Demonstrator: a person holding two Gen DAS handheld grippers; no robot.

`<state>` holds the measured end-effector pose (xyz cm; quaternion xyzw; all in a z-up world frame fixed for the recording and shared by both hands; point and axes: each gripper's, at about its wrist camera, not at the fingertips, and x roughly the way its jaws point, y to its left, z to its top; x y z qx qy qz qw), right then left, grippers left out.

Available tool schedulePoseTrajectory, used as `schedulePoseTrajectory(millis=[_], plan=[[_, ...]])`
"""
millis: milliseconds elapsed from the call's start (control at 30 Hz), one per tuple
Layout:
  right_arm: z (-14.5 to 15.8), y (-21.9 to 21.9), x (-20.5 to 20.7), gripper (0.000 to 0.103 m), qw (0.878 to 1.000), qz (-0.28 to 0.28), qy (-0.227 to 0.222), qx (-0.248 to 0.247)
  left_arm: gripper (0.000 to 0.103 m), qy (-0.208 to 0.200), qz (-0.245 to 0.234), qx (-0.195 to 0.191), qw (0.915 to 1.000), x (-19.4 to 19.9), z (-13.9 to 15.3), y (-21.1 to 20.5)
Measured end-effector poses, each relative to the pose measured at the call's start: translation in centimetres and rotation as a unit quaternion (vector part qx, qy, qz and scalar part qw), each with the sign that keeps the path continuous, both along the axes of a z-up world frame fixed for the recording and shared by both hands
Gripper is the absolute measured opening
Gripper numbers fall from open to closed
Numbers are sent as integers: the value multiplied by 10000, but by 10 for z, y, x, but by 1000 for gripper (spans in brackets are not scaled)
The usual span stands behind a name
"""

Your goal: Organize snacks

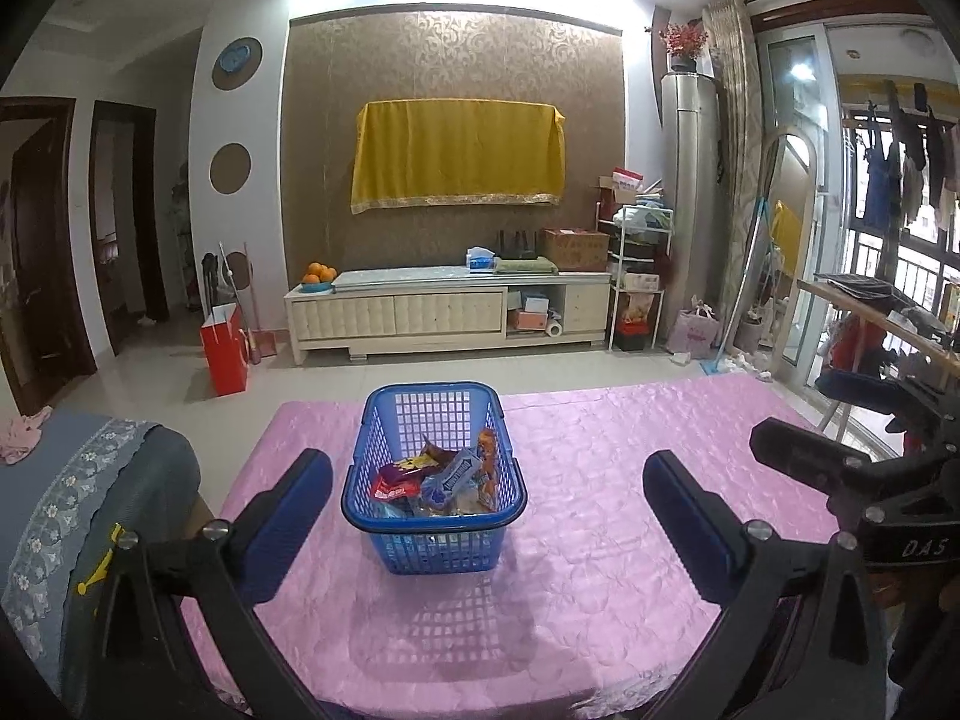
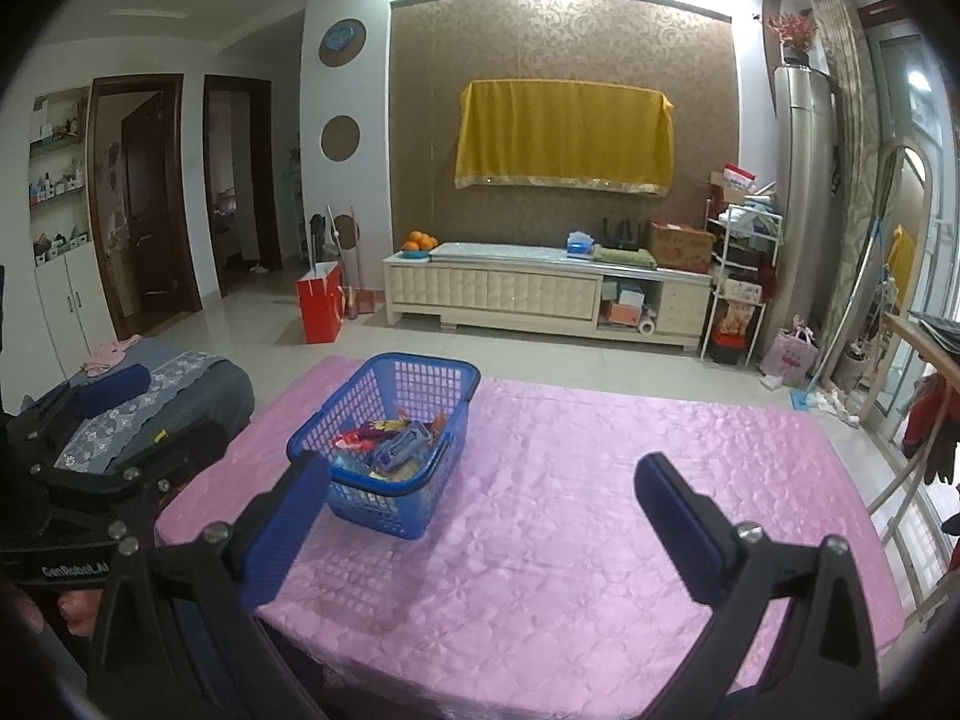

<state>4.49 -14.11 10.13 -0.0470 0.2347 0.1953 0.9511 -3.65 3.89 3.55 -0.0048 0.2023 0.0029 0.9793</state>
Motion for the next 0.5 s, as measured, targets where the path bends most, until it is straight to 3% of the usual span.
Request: schedulePoseTrajectory(millis=[500], plan=[[-1,-3,-4,103,10000,-48,-7,17,103,44,-69,82,9999,-3,0,-9]])
